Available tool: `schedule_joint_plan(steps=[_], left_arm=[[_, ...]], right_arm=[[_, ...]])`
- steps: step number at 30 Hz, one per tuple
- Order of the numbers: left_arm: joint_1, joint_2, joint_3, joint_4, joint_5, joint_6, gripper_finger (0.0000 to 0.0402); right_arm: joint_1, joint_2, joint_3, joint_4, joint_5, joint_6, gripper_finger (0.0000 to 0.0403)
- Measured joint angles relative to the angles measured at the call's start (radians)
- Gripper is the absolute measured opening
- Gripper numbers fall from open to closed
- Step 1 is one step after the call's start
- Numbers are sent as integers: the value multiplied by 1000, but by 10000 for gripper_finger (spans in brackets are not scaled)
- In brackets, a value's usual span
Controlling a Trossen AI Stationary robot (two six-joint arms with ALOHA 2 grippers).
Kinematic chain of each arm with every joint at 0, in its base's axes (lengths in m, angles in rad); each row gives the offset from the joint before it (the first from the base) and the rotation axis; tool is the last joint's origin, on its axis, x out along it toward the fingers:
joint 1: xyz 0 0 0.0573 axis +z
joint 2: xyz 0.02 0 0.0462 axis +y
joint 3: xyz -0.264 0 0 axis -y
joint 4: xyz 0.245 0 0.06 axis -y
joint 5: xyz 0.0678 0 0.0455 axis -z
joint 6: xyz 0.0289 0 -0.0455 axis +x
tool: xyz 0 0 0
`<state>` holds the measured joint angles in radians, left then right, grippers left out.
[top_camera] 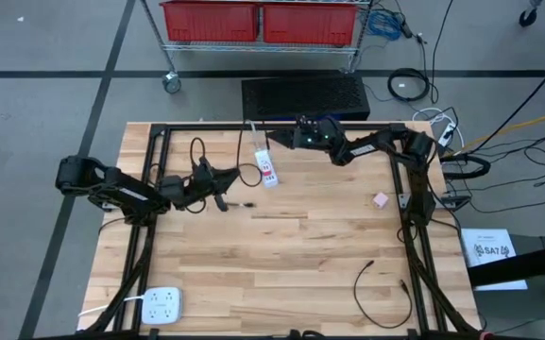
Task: Insert USB
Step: Insert the top black charger cable into the pink charger adapter
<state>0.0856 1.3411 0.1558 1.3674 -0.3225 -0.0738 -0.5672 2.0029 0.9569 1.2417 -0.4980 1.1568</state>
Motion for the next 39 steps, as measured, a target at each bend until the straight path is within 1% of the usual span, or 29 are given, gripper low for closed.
schedule_joint_plan(steps=[2,3,10,13,15,18,22,27,31,33,37,39], left_arm=[[0,0,0,0,0,0,50],[0,0,0,0,0,0,50],[0,0,0,0,0,0,50],[0,0,0,0,0,0,50],[0,0,0,-4,0,0,50],[0,0,0,-15,0,0,50],[0,0,0,-17,0,0,50],[0,0,0,-17,0,1,50],[0,0,13,-37,0,0,50],[0,0,48,-111,0,0,50],[0,0,173,-383,0,1,50],[0,0,231,-478,4,4,50]], right_arm=[[-4,0,0,-5,-9,-44,0],[-4,0,0,-7,-23,-99,0],[25,0,0,-122,-212,-697,0],[42,5,0,-121,-276,-842,0],[46,9,0,-117,-313,-875,0],[46,9,0,-113,-338,-920,0],[43,9,0,-107,-339,-966,0],[43,12,0,-115,-333,-966,0],[41,14,-1,-117,-337,-921,0],[41,11,-1,-118,-338,-914,0],[45,-4,-1,-117,-338,-915,0],[46,-13,-1,-117,-337,-914,0]])
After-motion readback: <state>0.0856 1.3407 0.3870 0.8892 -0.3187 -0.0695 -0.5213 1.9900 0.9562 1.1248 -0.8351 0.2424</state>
